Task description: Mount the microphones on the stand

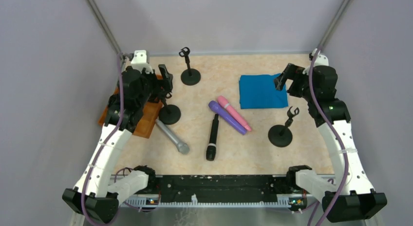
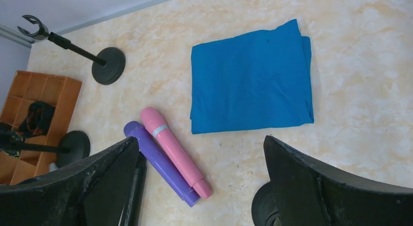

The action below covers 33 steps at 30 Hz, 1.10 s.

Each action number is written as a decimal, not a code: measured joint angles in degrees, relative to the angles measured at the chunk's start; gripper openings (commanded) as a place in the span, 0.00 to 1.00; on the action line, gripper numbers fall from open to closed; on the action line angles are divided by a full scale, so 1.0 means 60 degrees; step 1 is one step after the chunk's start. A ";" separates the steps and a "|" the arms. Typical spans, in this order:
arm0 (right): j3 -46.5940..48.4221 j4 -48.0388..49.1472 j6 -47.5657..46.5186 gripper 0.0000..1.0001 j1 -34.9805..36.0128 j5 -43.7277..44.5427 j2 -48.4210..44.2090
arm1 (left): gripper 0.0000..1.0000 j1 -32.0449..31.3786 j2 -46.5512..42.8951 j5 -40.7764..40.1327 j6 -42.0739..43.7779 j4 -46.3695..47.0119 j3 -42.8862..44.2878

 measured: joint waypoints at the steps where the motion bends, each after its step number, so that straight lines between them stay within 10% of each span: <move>1: 0.0000 0.0000 0.0007 0.99 0.0000 0.0018 0.0000 | 0.99 0.0000 -0.0047 -0.0022 -0.0011 0.0047 -0.0062; 27: 0.0007 0.0073 0.0907 0.98 0.0087 -0.2583 0.0987 | 0.99 0.0004 -0.2084 -0.1661 -0.1439 -0.0193 -0.2357; 33: 0.0215 0.0025 0.0860 0.94 0.2557 -0.1373 0.2007 | 0.99 0.0004 -0.2430 -0.1654 -0.1552 -0.0266 -0.2594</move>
